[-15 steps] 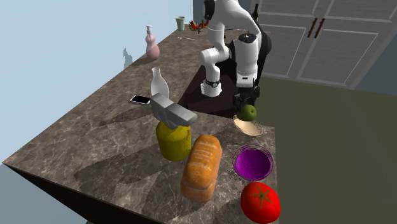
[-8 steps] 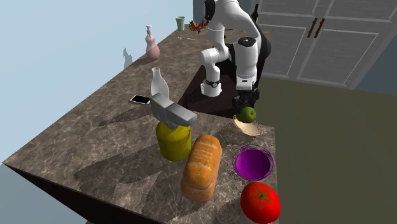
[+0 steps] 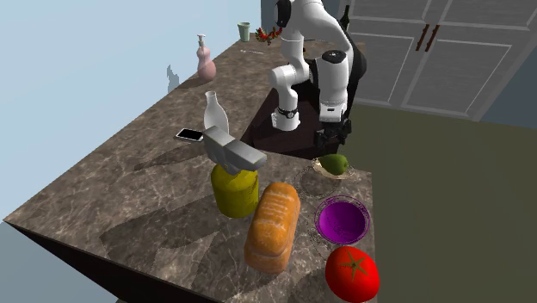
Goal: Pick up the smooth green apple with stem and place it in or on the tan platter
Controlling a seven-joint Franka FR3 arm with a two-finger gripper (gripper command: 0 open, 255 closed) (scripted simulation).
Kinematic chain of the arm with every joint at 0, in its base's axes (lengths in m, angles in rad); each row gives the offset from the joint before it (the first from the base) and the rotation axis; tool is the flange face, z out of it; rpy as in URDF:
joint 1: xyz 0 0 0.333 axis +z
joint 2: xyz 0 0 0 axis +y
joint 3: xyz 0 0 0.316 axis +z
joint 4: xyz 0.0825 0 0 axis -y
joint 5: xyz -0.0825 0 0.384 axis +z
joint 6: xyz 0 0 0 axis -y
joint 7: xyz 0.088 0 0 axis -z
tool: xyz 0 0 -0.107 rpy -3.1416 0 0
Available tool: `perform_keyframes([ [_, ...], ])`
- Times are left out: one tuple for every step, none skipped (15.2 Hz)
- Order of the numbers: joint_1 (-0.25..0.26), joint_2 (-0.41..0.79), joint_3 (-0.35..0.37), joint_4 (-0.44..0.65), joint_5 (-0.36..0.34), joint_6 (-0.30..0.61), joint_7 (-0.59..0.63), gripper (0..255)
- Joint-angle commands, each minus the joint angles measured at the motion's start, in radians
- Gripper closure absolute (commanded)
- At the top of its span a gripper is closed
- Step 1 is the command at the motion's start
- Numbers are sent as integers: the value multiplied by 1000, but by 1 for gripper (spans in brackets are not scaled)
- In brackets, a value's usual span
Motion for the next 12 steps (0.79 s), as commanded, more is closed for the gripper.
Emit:
perform_keyframes([
  [-1, -14, -2, 17, -8, -31, 5, 0],
  [-3, -27, -3, 36, -15, -61, 10, 0],
  [-4, -39, -5, 56, -22, -93, 14, 0],
  [-6, -47, -6, 73, -27, -117, 17, 0],
  [-6, -47, -6, 73, -27, -117, 17, 0],
  [-6, -47, -6, 73, -27, -117, 17, 0],
  [-6, -47, -6, 73, -27, -117, 17, 0],
  [-6, -47, -6, 73, -27, -117, 17, 0],
  [-6, -47, -6, 73, -27, -117, 17, 0],
  [-6, -47, -6, 73, -27, -117, 17, 0],
  [-6, -47, -6, 73, -27, -117, 17, 0],
  [-6, -47, -6, 73, -27, -117, 17, 0],
])
